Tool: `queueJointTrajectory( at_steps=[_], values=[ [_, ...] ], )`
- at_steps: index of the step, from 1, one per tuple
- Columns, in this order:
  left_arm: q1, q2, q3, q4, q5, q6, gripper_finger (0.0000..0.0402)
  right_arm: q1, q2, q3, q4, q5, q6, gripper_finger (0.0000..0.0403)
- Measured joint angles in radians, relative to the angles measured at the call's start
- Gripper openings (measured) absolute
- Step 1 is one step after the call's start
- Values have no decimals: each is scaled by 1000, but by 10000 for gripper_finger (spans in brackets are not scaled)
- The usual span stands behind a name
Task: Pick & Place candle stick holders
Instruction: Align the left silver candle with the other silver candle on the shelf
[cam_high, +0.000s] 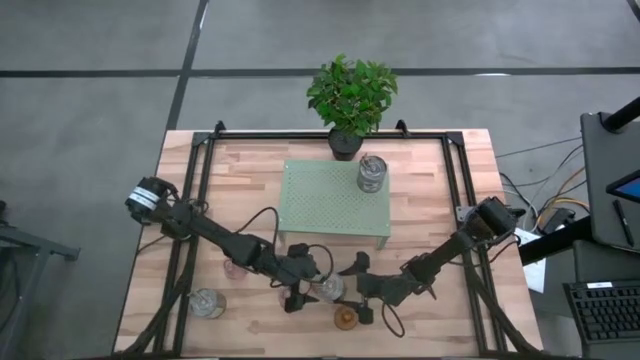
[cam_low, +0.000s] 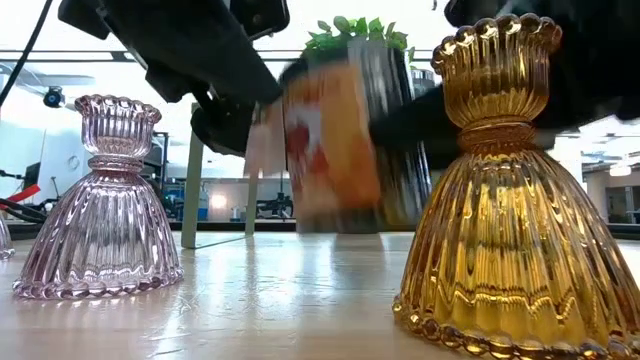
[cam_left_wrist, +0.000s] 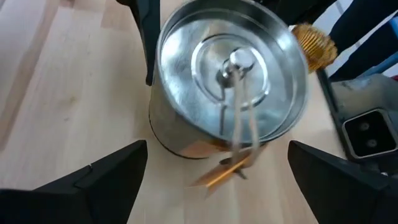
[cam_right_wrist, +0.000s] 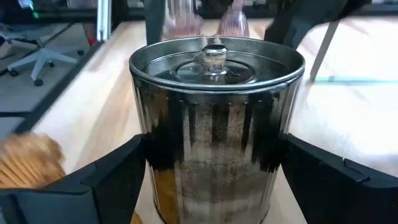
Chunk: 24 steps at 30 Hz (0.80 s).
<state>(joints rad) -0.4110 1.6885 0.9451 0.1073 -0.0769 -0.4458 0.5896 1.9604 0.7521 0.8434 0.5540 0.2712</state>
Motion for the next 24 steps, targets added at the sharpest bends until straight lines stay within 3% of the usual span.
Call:
queueJointTrajectory(
  at_steps=[24],
  values=[
    [-1, -11, 0, -11, -26, 3, 388, 1, -387, -117, -16, 56, -155, 331]
  ],
)
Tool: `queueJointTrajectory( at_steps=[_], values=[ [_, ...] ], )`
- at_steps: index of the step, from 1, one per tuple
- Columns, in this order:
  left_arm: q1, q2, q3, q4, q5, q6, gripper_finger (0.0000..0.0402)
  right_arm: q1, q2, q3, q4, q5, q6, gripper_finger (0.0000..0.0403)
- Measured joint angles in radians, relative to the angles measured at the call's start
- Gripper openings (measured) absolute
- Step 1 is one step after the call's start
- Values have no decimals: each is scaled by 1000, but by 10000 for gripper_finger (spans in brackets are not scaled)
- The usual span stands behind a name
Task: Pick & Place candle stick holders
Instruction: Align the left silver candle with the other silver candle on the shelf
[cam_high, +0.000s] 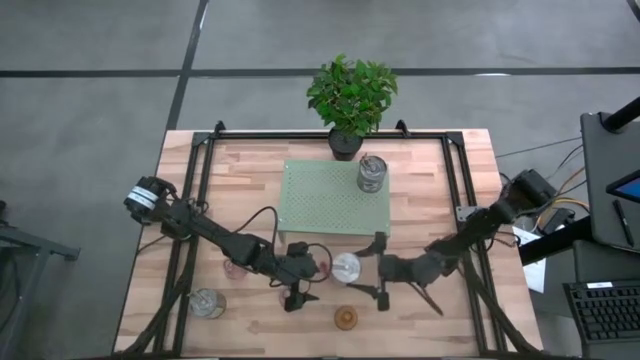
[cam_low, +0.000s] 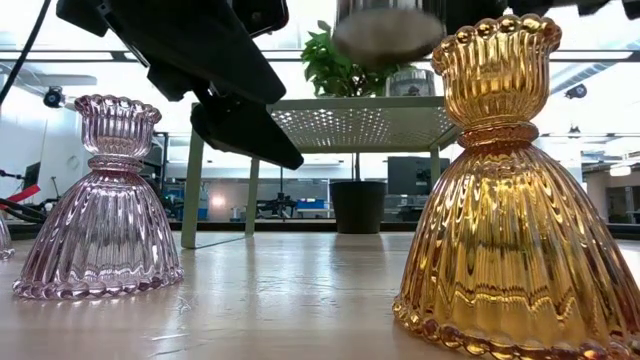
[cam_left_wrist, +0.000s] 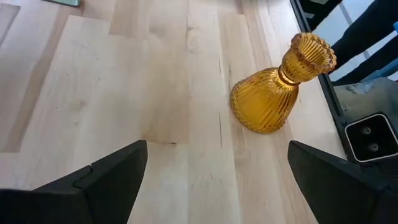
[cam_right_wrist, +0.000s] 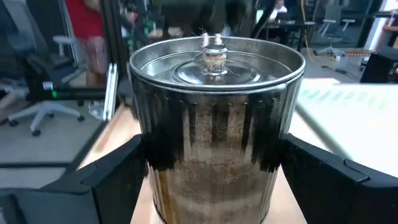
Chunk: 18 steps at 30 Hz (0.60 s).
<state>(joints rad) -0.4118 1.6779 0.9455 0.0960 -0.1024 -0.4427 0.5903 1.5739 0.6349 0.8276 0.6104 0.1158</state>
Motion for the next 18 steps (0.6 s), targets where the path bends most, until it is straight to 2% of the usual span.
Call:
queueJointTrajectory(
  at_steps=[10, 14, 18],
  values=[
    [0, 0, 0, 9, -13, 6, 389, 0, -232, -5, -291, 173, -7, 331],
    [0, 0, 0, 16, -19, 13, 388, 0, -306, -16, -302, 196, -20, 331],
    [0, 0, 0, 17, -31, 21, 388, 0, -364, -39, -315, 287, -9, 331]
  ],
)
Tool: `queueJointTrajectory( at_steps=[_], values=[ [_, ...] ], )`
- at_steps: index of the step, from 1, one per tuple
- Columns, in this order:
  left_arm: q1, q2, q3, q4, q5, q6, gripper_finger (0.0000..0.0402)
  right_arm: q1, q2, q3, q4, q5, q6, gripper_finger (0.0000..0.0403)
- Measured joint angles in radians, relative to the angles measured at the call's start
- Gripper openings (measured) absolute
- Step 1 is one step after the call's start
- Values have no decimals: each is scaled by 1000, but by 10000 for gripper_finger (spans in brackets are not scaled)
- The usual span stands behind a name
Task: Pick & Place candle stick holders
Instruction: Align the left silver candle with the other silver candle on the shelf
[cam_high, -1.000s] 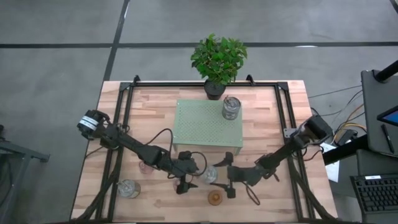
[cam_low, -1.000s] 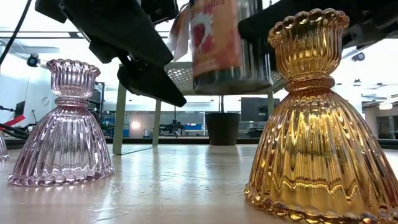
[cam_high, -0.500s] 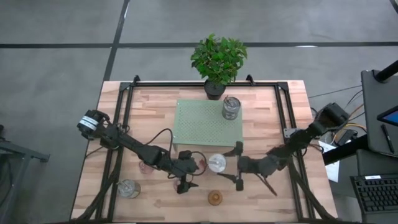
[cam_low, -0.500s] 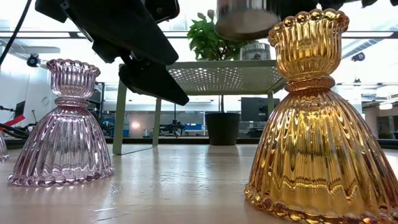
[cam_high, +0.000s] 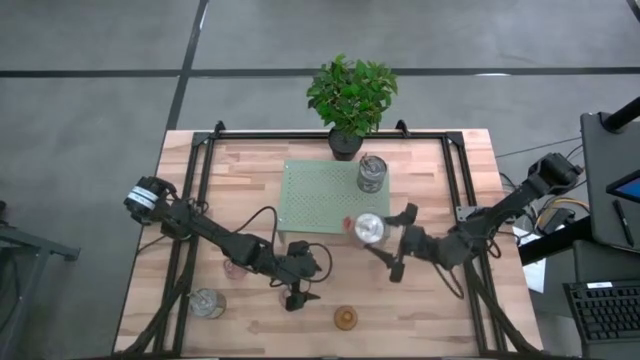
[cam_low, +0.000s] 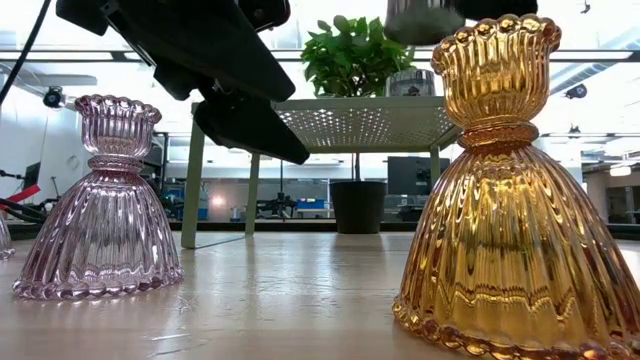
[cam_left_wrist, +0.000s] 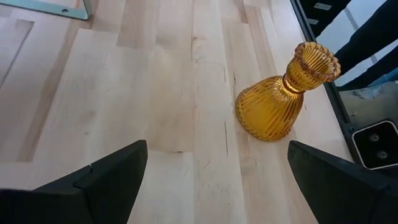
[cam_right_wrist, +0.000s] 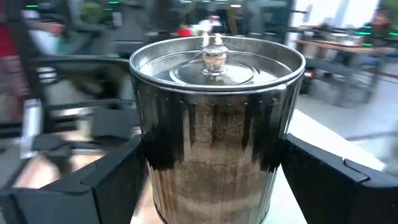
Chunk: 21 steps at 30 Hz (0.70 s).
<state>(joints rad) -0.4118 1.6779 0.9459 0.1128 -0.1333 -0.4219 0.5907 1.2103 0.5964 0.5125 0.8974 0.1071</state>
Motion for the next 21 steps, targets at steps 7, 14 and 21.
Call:
queueJointTrajectory(
  at_steps=[7, 14, 21],
  values=[
    [0, 0, 0, 6, -29, -2, 387, -18, -63, -99, -41, 149, 141, 331],
    [0, 0, 0, 19, -49, -1, 386, -69, -73, -169, -37, 153, 204, 339],
    [0, 0, 0, 35, -49, -1, 386, -104, -51, -170, -37, 143, 185, 343]
  ],
)
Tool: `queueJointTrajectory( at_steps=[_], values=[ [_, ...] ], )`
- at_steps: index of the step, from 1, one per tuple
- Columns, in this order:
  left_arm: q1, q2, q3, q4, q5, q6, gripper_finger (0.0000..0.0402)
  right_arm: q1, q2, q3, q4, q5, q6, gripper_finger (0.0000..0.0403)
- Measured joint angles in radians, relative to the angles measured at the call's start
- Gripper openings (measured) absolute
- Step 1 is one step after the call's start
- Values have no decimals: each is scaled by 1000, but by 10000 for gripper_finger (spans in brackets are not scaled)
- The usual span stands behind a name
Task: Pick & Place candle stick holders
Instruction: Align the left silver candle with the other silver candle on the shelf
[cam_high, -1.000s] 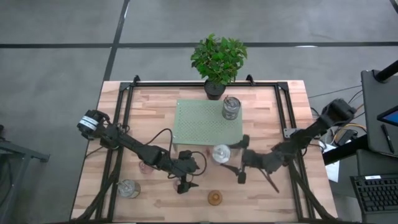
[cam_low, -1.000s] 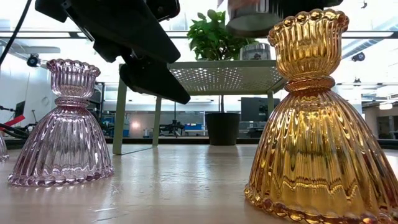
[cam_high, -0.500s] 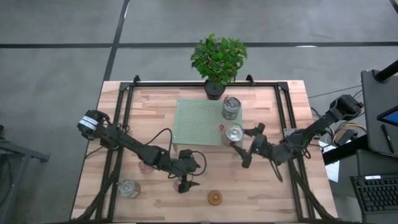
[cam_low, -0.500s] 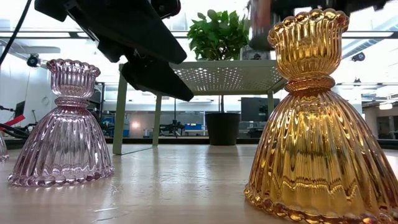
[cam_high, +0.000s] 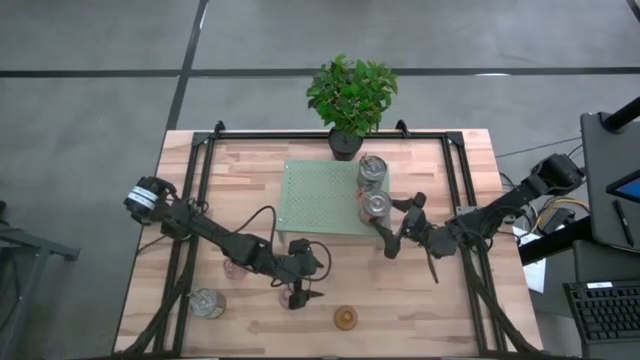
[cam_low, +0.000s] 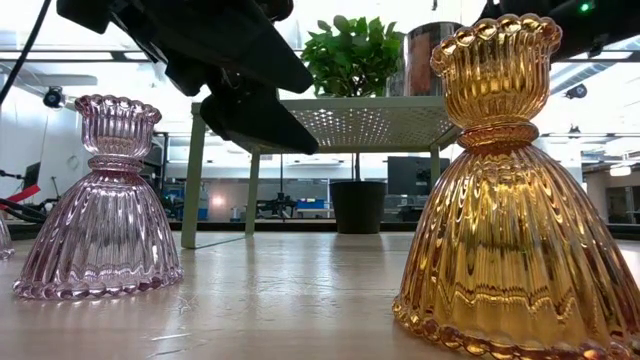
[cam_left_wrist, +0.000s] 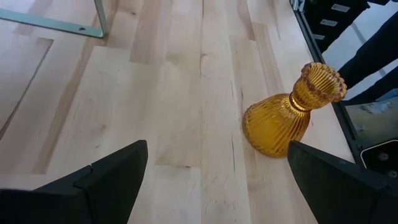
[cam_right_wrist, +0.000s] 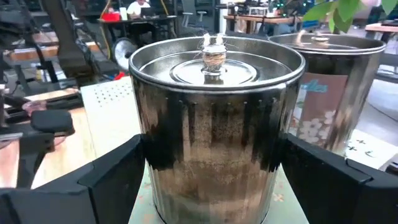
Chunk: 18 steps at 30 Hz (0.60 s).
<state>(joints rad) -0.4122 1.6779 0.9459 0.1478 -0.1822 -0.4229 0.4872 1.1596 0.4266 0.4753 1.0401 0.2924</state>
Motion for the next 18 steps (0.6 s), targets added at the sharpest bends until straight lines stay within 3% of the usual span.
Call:
queueJointTrajectory(
  at_steps=[13, 18],
  values=[
    [0, 0, 0, 1, 0, 0, 386, -24, 30, 14, 2, -16, 45, 367],
    [0, 0, 0, 1, 0, 0, 386, -23, 29, 40, 3, -21, -13, 368]
  ],
)
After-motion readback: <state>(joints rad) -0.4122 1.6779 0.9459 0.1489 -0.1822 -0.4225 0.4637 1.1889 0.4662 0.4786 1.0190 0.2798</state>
